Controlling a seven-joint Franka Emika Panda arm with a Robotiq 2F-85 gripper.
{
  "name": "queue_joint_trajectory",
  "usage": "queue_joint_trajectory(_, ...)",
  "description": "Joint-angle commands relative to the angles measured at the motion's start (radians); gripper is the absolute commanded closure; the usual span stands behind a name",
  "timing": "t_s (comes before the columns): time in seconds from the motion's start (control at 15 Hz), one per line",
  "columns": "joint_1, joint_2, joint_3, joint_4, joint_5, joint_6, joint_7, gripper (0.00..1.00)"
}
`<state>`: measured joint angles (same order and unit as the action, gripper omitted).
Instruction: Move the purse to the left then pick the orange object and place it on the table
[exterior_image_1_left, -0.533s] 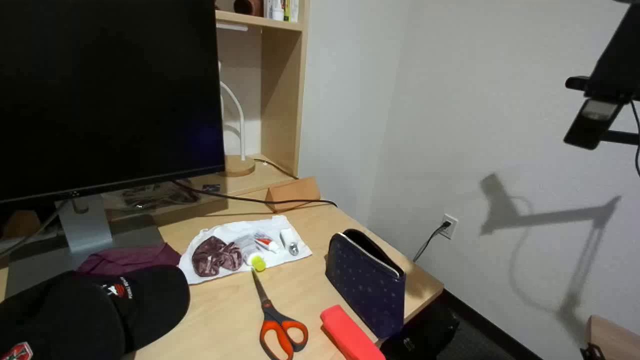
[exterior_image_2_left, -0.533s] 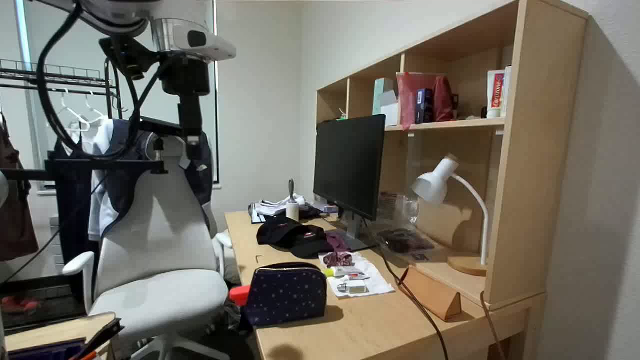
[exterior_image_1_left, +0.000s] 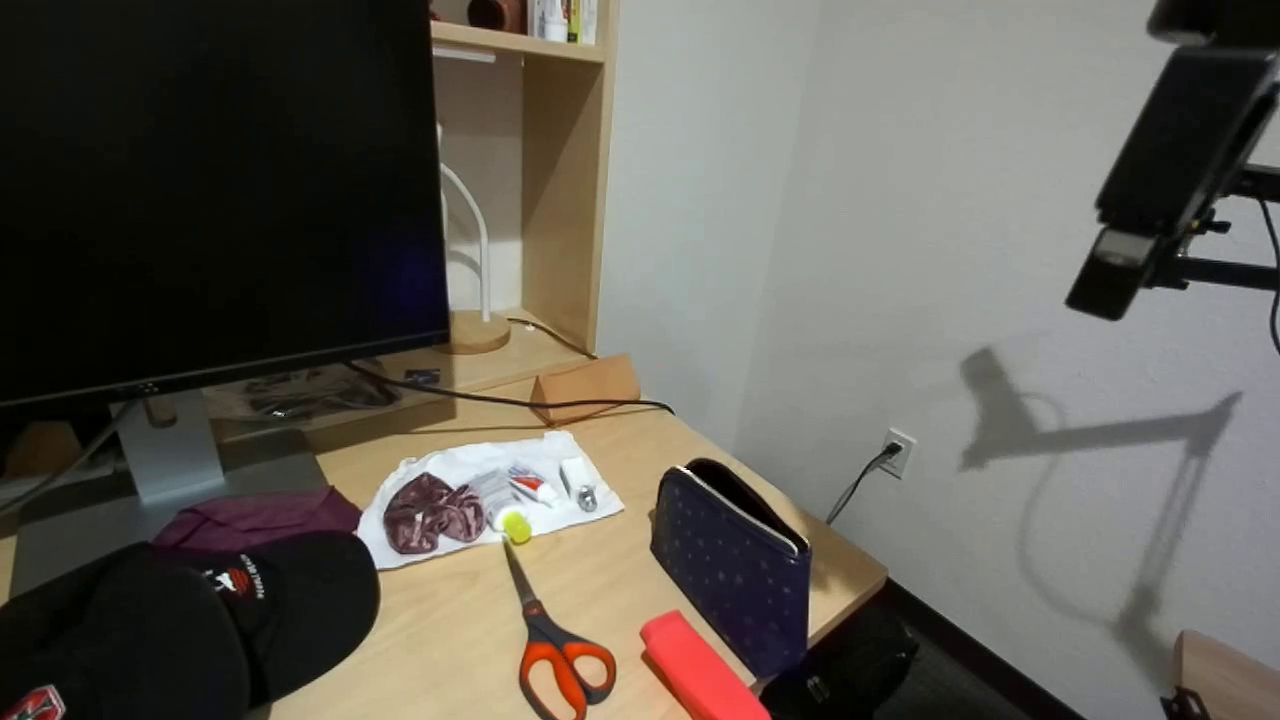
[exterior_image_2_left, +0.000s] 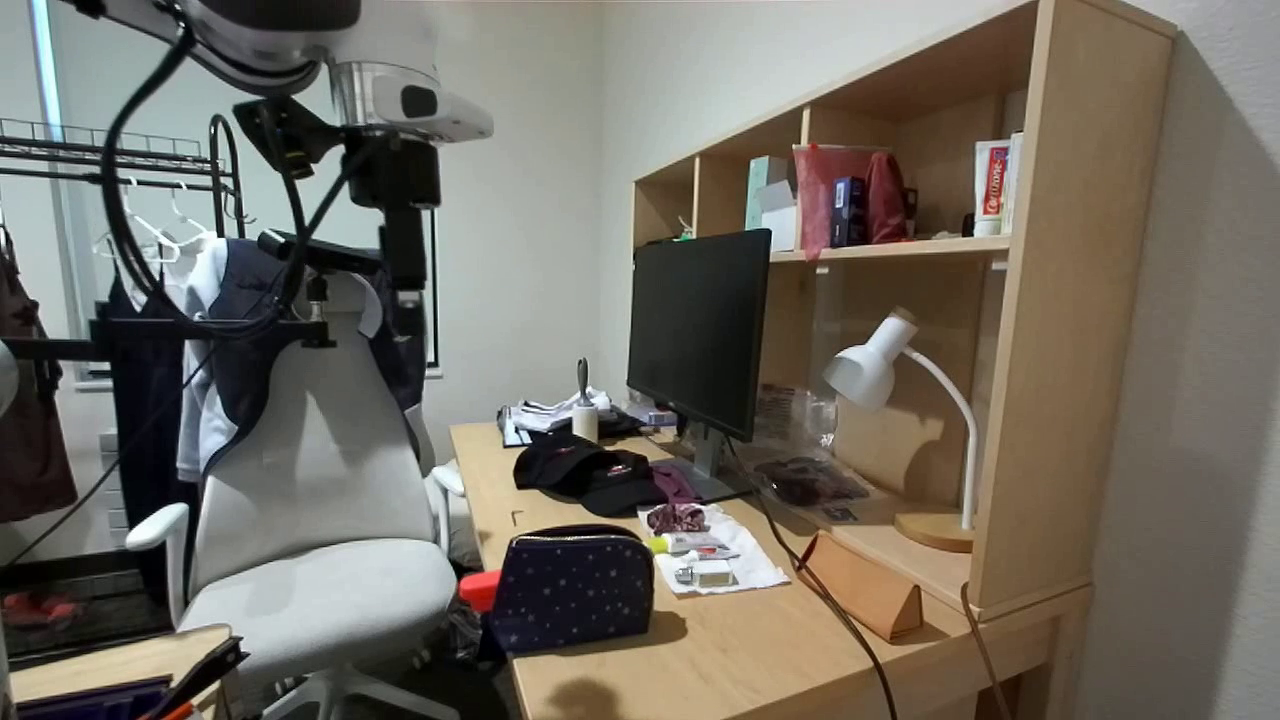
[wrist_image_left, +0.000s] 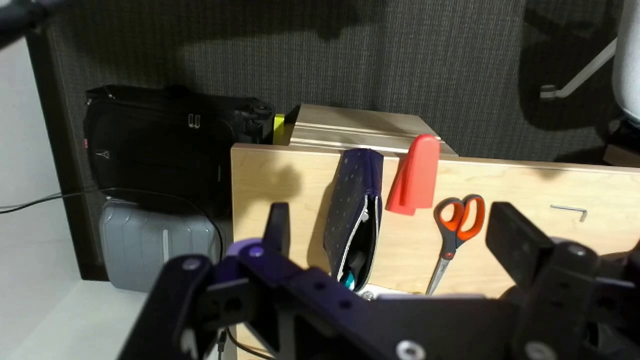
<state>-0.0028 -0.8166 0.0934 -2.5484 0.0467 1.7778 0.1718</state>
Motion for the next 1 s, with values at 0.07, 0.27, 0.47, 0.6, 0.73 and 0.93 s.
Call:
queue_joint_trajectory(0.07,0.039,0.276,0.061,0.057,0.038,0.207,0.033,0.0)
queue_joint_trajectory(0.27,0.07,0.449,0.101,0.109,0.048,0.283,0.072,0.0)
queue_joint_trajectory(0.47,0.084,0.584,0.131,0.17,0.012,0.281,0.146,0.0)
queue_joint_trajectory(0.6,0.097,0.541,0.112,0.133,0.015,0.282,0.124,0.0)
queue_joint_trajectory(0.73,0.102,0.578,0.11,0.149,0.015,0.282,0.129,0.0)
queue_joint_trajectory(0.93,0.098,0.591,0.101,0.139,0.013,0.312,0.115,0.0)
